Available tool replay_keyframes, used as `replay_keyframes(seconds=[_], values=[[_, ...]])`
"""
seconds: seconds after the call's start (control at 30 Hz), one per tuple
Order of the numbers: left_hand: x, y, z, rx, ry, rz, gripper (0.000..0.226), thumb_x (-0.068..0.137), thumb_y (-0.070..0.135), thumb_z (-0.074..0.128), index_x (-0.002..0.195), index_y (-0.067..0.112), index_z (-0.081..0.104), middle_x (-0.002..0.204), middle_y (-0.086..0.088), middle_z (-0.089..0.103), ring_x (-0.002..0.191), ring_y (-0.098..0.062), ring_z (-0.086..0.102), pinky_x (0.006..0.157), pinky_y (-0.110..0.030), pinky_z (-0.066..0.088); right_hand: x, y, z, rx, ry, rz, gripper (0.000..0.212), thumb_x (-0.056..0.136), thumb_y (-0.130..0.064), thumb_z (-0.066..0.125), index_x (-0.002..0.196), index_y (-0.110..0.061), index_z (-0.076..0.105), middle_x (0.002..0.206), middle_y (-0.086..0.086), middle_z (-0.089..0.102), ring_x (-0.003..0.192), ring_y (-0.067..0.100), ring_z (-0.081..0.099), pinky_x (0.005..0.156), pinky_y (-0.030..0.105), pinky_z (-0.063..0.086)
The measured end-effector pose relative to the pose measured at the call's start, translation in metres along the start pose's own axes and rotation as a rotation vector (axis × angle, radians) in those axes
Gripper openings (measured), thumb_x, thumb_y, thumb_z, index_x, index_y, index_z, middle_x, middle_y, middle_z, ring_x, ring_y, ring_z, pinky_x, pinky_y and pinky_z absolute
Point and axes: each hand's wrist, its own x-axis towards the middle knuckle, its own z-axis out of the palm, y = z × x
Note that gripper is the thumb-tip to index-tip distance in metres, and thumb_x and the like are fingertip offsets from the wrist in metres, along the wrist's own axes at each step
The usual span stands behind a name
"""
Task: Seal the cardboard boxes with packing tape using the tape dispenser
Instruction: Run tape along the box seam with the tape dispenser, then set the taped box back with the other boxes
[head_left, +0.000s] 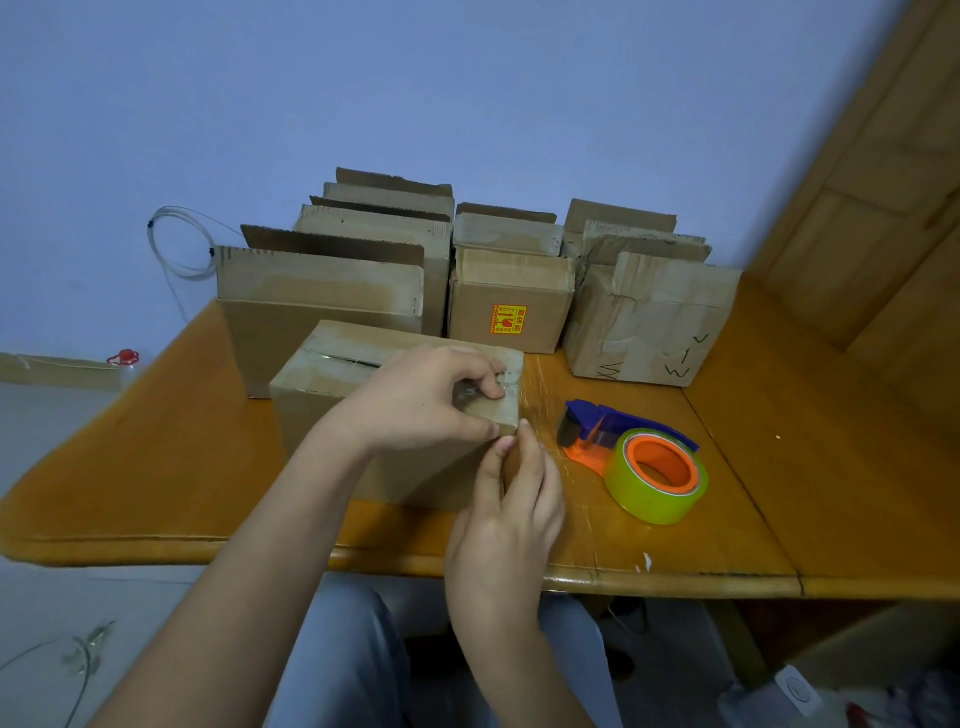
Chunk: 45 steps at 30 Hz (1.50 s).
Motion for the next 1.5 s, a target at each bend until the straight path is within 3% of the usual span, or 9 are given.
replay_keyframes(seconds=[0.1,0.23,0.37,0.5,0.63,0.73,0.8,1.2,1.5], values=[[-0.001,0.0,0.001,0.005,0.015,-0.002,0.033,0.075,0.03,0.078,0.106,0.02,0.07,0.135,0.008,0.057,0.12,-0.007,0.051,0.099,-0.034,0.046,-0.007,0.003,-0.004,-0.045,-0.093,-0.092,0.063,0.06,-0.006,0.073,0.121,-0.013,0.062,0.148,0.022,0.034,0.129,0.034,0.034,0.097,0.062,0.038],[0.001,0.0,0.0,-0.006,-0.011,0.005,0.033,0.078,0.031,0.075,0.108,0.02,0.068,0.134,0.006,0.057,0.118,-0.009,0.053,0.099,-0.035,0.047,0.017,0.019,-0.027,0.324,0.059,-0.043,0.04,0.077,-0.016,0.041,0.104,-0.017,0.071,0.135,0.007,0.055,0.127,0.021,0.038,0.098,0.065,0.036],[-0.001,0.0,-0.019,-0.191,-0.034,-0.026,0.036,0.078,0.038,0.059,0.109,0.021,0.065,0.135,0.008,0.053,0.12,-0.003,0.048,0.101,-0.025,0.042,0.062,0.026,-0.048,0.575,0.132,-0.021,0.034,0.085,-0.025,0.041,0.098,-0.015,0.071,0.123,-0.006,0.059,0.118,0.018,0.049,0.098,0.05,0.043],[-0.004,-0.013,-0.05,0.008,-0.008,-0.043,0.056,0.076,0.057,0.053,0.118,0.022,0.063,0.143,0.007,0.048,0.126,-0.007,0.045,0.099,-0.024,0.036,0.103,0.021,-0.057,0.589,-0.264,-0.173,0.064,0.084,-0.054,0.039,0.139,-0.022,0.046,0.144,-0.014,0.039,0.137,0.009,0.029,0.112,0.022,0.023],[-0.02,-0.038,-0.071,0.214,-0.154,-0.125,0.105,0.056,0.092,0.037,0.144,0.035,0.04,0.157,0.014,0.02,0.144,-0.009,0.019,0.116,-0.038,0.021,0.127,0.018,-0.051,0.177,-0.688,-0.409,0.092,0.083,-0.072,0.042,0.152,-0.03,-0.001,0.16,-0.009,-0.008,0.146,0.011,-0.01,0.12,0.04,0.005],[-0.03,-0.053,-0.068,0.382,-0.312,-0.146,0.116,0.049,0.101,0.021,0.15,0.045,0.01,0.159,0.017,-0.003,0.145,-0.005,-0.011,0.117,-0.045,-0.008,0.132,0.017,-0.043,-0.017,-0.854,-0.487,0.103,0.078,-0.076,0.045,0.15,-0.031,-0.013,0.157,-0.004,-0.023,0.143,0.02,-0.022,0.118,0.052,-0.002],[-0.032,-0.06,-0.061,0.458,-0.347,-0.145,0.121,0.045,0.104,0.013,0.15,0.045,-0.002,0.158,0.017,-0.01,0.14,-0.002,-0.019,0.115,-0.045,-0.012,0.133,0.018,-0.039,-0.043,-0.871,-0.495,0.105,0.077,-0.075,0.048,0.15,-0.03,-0.013,0.157,-0.003,-0.022,0.144,0.021,-0.021,0.117,0.052,-0.002],[-0.036,-0.065,-0.046,0.55,-0.232,-0.132,0.106,0.043,0.103,-0.001,0.137,0.055,-0.011,0.151,0.02,-0.014,0.146,-0.009,-0.01,0.119,-0.04,0.003,0.13,0.016,-0.038,0.004,-0.818,-0.509,0.094,0.086,-0.059,0.055,0.153,-0.024,0.0,0.16,-0.002,-0.008,0.146,0.021,-0.01,0.116,0.041,0.014],[-0.043,-0.039,-0.039,0.539,-0.133,-0.087,0.107,0.054,0.097,0.0,0.147,0.046,0.015,0.158,0.018,0.013,0.147,-0.01,0.012,0.116,-0.039,0.023,0.143,0.032,-0.06,0.002,-0.803,-0.591,0.08,0.089,-0.054,0.054,0.152,-0.023,0.015,0.159,-0.003,0.013,0.145,0.018,0.006,0.113,0.039,0.025]])
